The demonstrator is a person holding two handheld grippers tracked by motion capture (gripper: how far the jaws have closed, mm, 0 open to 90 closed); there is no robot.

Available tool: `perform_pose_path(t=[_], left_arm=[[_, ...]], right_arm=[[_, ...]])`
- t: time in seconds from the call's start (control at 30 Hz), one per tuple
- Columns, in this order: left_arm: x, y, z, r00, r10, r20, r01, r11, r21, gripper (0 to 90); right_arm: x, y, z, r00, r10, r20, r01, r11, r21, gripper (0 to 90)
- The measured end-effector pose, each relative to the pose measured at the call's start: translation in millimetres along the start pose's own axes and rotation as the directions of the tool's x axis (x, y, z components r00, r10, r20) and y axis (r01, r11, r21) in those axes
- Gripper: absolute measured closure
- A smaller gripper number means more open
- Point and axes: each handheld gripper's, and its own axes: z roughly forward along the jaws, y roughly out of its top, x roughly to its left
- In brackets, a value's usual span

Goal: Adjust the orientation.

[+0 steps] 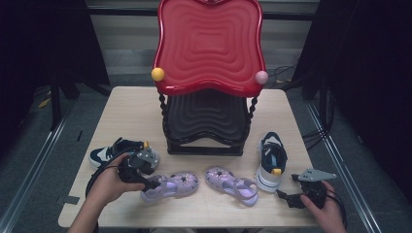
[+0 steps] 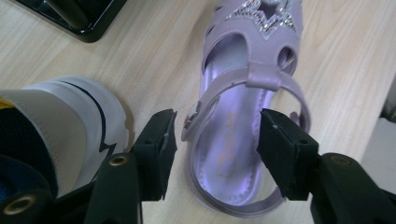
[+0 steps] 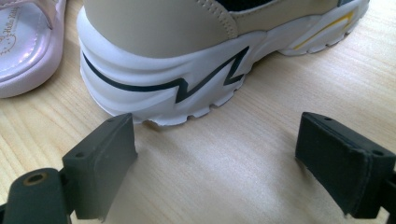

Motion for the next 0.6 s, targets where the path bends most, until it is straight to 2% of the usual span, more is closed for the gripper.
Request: perform_pose_path(t=[0.03, 0.1, 0.17, 0.23, 0.3, 0.4, 0.6], left_arm=[[1.4, -0.4, 1.3, 1.0, 0.007, 0.006, -0.007, 1.0, 0.0, 46.9], [1.9, -1.8, 4.5, 0.9999, -0.014, 0.01, 0.014, 0.9999, -0.01, 47.8], [3.0, -2.5, 7.2, 0.9999, -0.01, 0.01, 0.01, 0.9999, -0.009, 51.1], [3.1, -2.1, 10.3, 0.9995, -0.021, 0.023, 0.022, 0.9997, -0.014, 51.3], [3.7, -1.2, 11.9, 0.9995, -0.024, 0.019, 0.024, 0.9997, -0.004, 54.1], [5.0, 0.5, 12.5, 0.9987, -0.042, 0.029, 0.043, 0.9989, -0.017, 54.8], [6.4, -1.2, 13.9, 0.9984, -0.054, 0.018, 0.054, 0.9983, -0.019, 61.8]], right_arm=[[0.0, 0.0, 0.0, 1.0, 0.0, 0.0, 0.0, 1.0, 0.0, 11.1], [0.0, 0.0, 0.0, 1.0, 0.0, 0.0, 0.0, 1.0, 0.0, 11.1], [0.0, 0.0, 0.0, 1.0, 0.0, 0.0, 0.0, 1.0, 0.0, 11.1], [0.0, 0.0, 0.0, 1.0, 0.0, 0.0, 0.0, 1.0, 0.0, 11.1], [0.0, 0.0, 0.0, 1.0, 0.0, 0.0, 0.0, 1.0, 0.0, 11.1], [0.0, 0.0, 0.0, 1.0, 0.001, 0.0, -0.001, 1.0, 0.0, 11.1], [0.0, 0.0, 0.0, 1.0, 0.0, 0.0, 0.0, 1.0, 0.0, 11.1]])
